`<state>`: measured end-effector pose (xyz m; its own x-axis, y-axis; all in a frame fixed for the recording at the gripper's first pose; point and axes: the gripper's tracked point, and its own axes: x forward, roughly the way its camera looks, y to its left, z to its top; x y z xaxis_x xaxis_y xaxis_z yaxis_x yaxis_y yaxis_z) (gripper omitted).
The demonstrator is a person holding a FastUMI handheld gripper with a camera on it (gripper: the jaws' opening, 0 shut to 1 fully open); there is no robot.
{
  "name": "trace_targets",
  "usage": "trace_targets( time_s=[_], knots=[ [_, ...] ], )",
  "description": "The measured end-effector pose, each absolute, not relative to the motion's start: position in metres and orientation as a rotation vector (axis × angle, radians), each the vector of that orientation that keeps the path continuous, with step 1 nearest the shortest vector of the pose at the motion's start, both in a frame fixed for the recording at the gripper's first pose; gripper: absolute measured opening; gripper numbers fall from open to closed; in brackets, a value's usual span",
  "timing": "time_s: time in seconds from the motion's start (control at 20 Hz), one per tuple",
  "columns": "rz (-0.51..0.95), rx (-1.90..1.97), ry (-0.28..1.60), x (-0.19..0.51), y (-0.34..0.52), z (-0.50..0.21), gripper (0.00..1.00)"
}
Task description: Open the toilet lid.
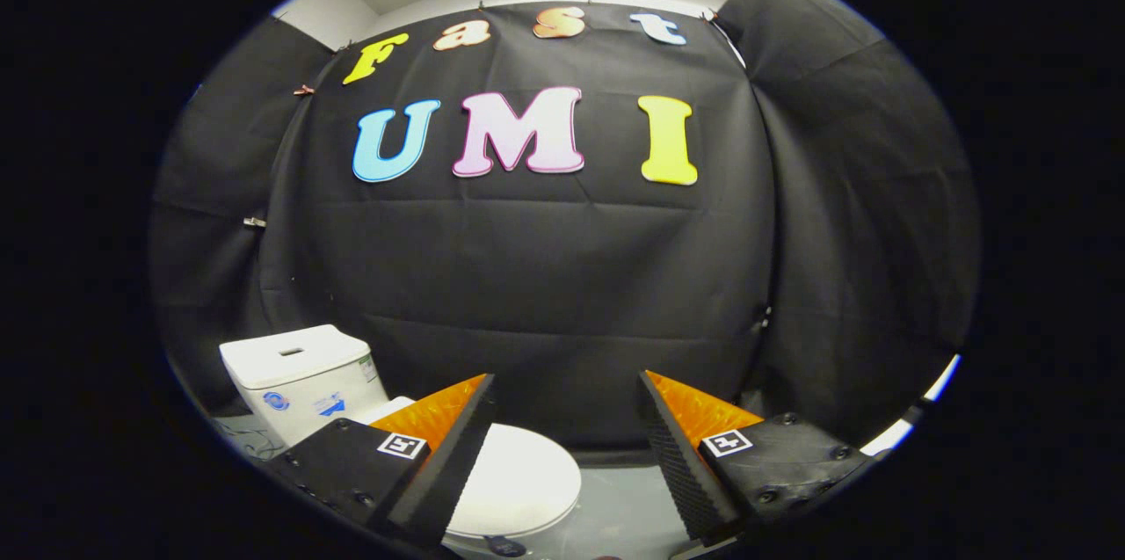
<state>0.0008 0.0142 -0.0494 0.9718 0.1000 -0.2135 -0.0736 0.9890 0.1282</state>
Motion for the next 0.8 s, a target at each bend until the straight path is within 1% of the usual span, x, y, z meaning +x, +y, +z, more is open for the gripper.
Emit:
trace_targets(
  time_s=[0.3, 0.8],
  knots=[
    [0.114, 0.251, 0.429, 0.004, 0.001, -0.107, 0.99],
    [0.142, 0.419, 0.707, -0.011, -0.027, -0.214, 0.99]
  ],
)
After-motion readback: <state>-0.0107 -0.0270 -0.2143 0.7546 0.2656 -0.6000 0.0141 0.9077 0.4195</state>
